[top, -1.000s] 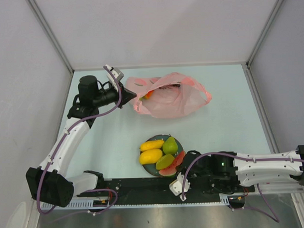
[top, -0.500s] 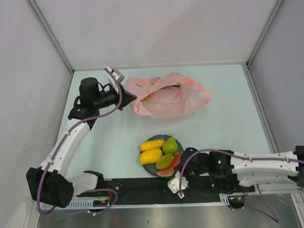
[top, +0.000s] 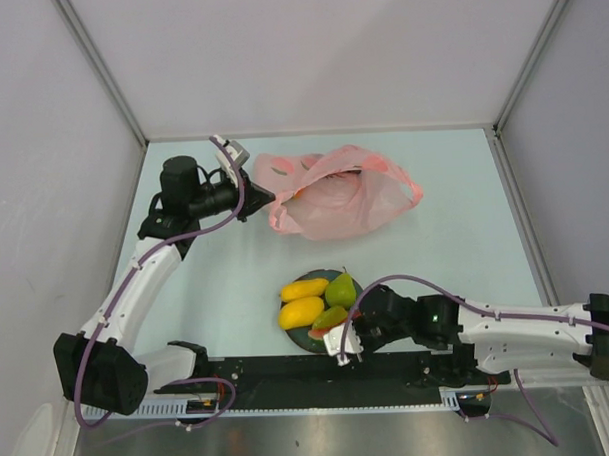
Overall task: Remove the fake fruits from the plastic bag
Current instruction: Place the fake fruit on the plate.
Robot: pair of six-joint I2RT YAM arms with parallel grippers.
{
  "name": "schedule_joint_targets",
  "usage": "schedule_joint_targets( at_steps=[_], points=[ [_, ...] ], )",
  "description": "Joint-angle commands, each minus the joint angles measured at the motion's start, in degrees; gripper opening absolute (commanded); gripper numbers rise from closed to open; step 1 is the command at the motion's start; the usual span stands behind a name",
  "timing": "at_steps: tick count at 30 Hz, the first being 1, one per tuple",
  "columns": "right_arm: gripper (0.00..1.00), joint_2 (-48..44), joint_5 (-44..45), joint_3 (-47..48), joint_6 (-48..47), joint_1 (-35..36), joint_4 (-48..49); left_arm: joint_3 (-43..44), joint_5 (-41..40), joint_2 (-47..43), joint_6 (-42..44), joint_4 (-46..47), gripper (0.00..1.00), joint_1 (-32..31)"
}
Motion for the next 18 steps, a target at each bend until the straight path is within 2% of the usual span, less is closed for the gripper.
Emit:
schedule_joint_targets(
  at_steps=[1, 18],
  points=[
    [0.00, 1.9, 0.2, 0.8, 11.4, -2.9, 7.1, 0.4, 1.9, 0.0, -1.0, 2.1, 0.00, -0.2],
    [0.00, 4.3, -3.3, 3.2, 10.7, -1.2, 5.6, -0.4, 2.4, -0.5, -1.5, 2.6, 0.00, -0.2]
  ],
)
